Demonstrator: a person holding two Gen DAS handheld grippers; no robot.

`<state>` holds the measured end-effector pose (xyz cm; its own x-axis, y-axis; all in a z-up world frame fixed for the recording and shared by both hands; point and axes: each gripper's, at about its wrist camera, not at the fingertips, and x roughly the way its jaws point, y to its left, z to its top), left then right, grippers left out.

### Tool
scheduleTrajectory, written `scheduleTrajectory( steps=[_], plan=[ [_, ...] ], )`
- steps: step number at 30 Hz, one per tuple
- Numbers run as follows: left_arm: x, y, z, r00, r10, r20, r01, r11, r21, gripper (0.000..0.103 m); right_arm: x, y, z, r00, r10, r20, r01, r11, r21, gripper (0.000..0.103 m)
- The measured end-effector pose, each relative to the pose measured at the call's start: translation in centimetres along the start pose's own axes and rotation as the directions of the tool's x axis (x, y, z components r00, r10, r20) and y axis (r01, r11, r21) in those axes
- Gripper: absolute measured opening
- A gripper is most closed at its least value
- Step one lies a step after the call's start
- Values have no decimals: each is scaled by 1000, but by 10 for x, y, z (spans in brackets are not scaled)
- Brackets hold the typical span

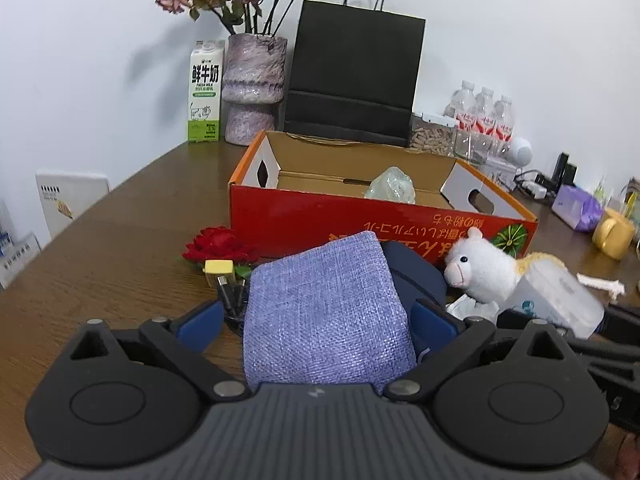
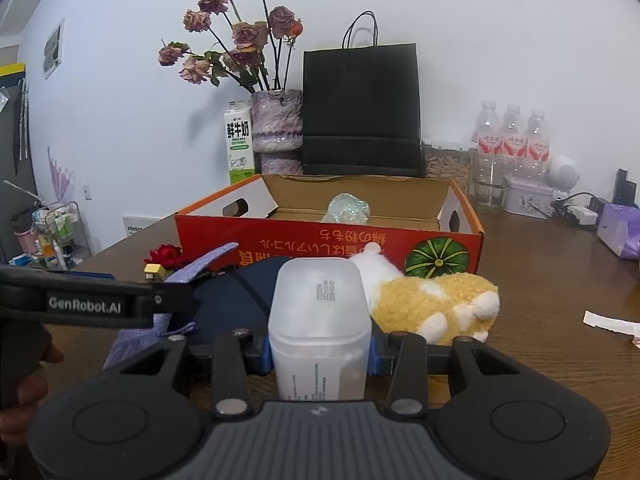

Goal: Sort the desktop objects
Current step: 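Grasp the cloth with the left gripper while the right gripper grasps the swab container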

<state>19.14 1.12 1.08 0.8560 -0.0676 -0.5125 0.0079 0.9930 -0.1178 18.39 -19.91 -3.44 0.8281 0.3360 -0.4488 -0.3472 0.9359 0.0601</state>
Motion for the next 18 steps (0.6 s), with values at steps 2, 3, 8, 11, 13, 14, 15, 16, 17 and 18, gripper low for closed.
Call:
scheduleTrajectory(
  steps=[2, 3, 8, 11, 13, 14, 15, 16, 17, 18],
  plan=[
    [-1, 1, 1, 1000, -16, -1, 16, 1000, -10, 90, 0, 0, -1, 1000, 6, 2, -6, 1000, 2, 40],
    [-1, 2, 1, 1000, -24, -4, 24, 1000, -12, 85, 0, 0, -1, 1000, 9, 2, -9, 1000, 4, 40],
    [3, 9, -1, 996, -81, -31, 78, 994, -77, 70, -2, -1, -3, 1000, 16, 4, -16, 1000, 7, 40],
    [3, 14, -2, 991, -127, -39, 122, 986, -116, 53, -3, -1, -3, 1000, 16, 4, -16, 1000, 6, 40],
    [2, 15, -3, 986, -159, -43, 153, 980, -131, 36, -4, -1, -3, 1000, 15, 4, -15, 1000, 6, 40],
    [2, 16, -3, 984, -173, -44, 165, 977, -135, 32, -5, 0, -3, 1000, 15, 5, -15, 1000, 5, 40],
    [1, 16, -3, 983, -181, -42, 173, 975, -140, 28, -6, 0, -4, 1000, 15, 6, -15, 1000, 4, 40],
    [-1, 16, -3, 982, -184, -37, 177, 974, -140, 25, -7, 0, -4, 1000, 14, 7, -14, 1000, 3, 40],
    [-2, 16, -3, 983, -183, -33, 177, 975, -137, 23, -8, 1, -4, 1000, 14, 8, -14, 1000, 2, 40],
    [-4, 16, -3, 983, -182, -28, 177, 975, -134, 20, -10, 1, -5, 1000, 14, 10, -14, 1000, 1, 40]
  ],
)
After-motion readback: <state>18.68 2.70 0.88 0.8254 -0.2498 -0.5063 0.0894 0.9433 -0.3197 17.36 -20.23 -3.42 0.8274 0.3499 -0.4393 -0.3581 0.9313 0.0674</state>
